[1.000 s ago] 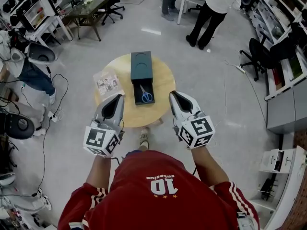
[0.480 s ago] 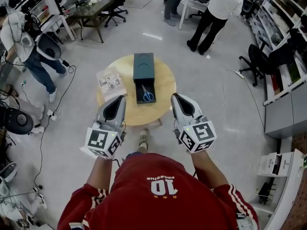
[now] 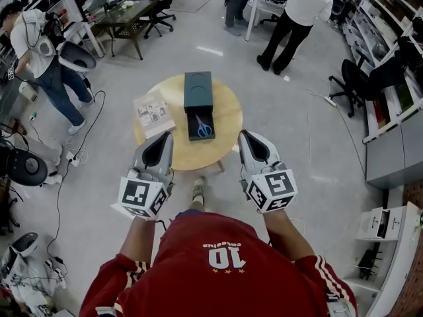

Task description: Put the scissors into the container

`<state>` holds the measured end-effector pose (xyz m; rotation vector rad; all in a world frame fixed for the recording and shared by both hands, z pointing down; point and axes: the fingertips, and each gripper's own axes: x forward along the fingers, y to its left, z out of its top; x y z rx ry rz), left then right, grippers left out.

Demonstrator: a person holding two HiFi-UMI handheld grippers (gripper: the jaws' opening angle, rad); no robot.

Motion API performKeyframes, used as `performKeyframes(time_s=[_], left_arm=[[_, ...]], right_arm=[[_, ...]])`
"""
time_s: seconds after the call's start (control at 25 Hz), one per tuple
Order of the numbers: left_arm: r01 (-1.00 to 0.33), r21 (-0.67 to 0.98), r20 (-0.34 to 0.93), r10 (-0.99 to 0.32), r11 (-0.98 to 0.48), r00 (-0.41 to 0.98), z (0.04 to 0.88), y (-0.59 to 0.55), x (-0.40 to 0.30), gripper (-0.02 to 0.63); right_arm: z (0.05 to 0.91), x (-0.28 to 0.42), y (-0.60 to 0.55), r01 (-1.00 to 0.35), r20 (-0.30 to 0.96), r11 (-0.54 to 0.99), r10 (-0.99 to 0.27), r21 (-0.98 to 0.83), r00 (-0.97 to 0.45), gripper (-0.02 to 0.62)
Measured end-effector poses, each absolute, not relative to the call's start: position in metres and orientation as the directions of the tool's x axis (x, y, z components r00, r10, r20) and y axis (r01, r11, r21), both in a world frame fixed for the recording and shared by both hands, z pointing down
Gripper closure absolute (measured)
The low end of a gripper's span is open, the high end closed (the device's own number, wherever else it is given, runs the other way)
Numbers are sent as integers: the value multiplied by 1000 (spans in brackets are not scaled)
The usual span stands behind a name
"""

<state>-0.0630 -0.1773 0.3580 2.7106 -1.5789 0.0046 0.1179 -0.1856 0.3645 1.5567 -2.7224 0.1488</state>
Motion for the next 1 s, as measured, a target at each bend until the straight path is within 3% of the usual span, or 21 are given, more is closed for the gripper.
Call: performKeyframes(time_s=[1.0], left_arm=[[-859,26,8,-859,-511,511,364,-177,-55,604]], right_arm=[[356,116,-182,-867,27,494,-868,-68,-497,595]])
